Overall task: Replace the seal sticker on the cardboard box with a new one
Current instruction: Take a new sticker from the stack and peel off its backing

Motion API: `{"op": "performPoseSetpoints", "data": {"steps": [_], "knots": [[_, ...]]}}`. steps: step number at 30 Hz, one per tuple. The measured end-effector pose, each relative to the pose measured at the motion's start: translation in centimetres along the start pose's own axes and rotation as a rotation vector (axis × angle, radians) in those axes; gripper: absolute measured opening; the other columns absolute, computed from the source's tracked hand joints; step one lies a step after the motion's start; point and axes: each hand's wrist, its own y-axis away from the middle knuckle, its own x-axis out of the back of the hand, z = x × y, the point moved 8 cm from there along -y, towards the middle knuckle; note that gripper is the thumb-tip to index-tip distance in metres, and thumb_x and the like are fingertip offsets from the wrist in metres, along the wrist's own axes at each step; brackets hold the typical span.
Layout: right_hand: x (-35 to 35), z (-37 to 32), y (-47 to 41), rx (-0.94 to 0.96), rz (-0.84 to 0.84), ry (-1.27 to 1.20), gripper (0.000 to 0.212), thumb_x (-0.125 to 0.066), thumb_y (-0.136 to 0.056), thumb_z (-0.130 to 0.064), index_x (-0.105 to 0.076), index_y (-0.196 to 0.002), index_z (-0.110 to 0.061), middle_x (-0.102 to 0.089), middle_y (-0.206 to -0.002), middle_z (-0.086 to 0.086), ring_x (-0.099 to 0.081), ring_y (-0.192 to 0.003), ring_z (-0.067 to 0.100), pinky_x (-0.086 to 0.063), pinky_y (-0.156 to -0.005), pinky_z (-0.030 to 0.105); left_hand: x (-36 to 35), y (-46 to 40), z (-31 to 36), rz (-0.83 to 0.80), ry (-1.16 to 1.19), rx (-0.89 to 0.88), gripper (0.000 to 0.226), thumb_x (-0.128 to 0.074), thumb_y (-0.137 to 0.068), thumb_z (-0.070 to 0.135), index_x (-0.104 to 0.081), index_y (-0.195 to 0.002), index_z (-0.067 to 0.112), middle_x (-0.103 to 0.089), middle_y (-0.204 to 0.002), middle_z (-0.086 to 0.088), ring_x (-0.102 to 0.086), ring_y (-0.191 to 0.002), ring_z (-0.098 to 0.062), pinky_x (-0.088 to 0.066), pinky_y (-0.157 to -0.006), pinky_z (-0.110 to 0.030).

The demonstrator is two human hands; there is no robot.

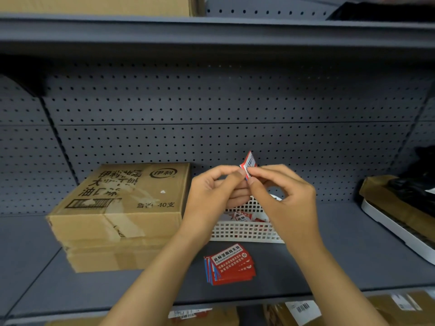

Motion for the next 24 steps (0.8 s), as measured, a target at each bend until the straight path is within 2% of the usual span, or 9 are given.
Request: {"op": "performPoseSetpoints", "data": {"steps": [5,10,16,21,24], "knots": [[0.1,-0.1,-0.1,-0.013,-0.038,-0.059,0.02,-0.076,-0.087,-0.009,-0.081,-0.103,-0.019,-0.077,-0.098,-0.006,-0.074,-0.091,0.016,-0.058,-0.079,0.023,0.4,0.2,0.3,-0.045,-0.068,-0.051,0.018,-0.069,-0.091,0.01,-0.075,-0.102,-0.002,-0.079,-0.094,-0.021,-0.079,-0.09,-0.027,-0.062,-0.08,-0.026],[0.0,0.1,-0.3,-0.047,-0.117,-0.074,0.021,-0.078,-0.086,-0.01,-0.081,-0.1,-0.026,-0.078,-0.091,-0.007,-0.075,-0.086,0.017,-0.06,-0.077,0.025,0.5,0.2,0.8,-0.115,-0.168,-0.072,0.015,-0.071,-0.09,0.014,-0.077,-0.096,0.001,-0.08,-0.091,-0.01,-0.077,-0.083,-0.014,-0.061,-0.081,-0.024],[0.3,-0.7,-0.7,0.032,-0.129,-0.017,0.023,-0.078,-0.084,-0.003,-0.081,-0.097,-0.022,-0.078,-0.092,-0.006,-0.074,-0.082,0.014,-0.057,-0.076,0.018,0.4,0.5,1.2,-0.091,-0.149,-0.075,0.009,-0.069,-0.091,0.011,-0.074,-0.094,0.003,-0.081,-0.085,-0.012,-0.079,-0.08,-0.015,-0.063,-0.074,-0.024],[0.5,-0.7,-0.8,0.03,-0.14,-0.006,0.02,-0.077,-0.084,-0.003,-0.082,-0.098,-0.018,-0.078,-0.092,-0.005,-0.074,-0.083,0.016,-0.059,-0.077,0.022,0.3,0.7,1.8,-0.094,-0.136,-0.096,0.008,-0.067,-0.092,0.008,-0.075,-0.092,0.009,-0.081,-0.084,-0.014,-0.08,-0.079,-0.018,-0.062,-0.07,-0.023],[0.5,-1.1,-0.8,0.096,-0.131,0.073,0.02,-0.079,-0.083,-0.003,-0.082,-0.099,-0.015,-0.078,-0.091,-0.005,-0.073,-0.08,0.014,-0.059,-0.075,0.023,0.3,0.6,1.8,-0.093,-0.151,-0.089,0.007,-0.068,-0.092,0.01,-0.075,-0.091,0.008,-0.081,-0.082,-0.011,-0.079,-0.078,-0.016,-0.062,-0.071,-0.023]]}}
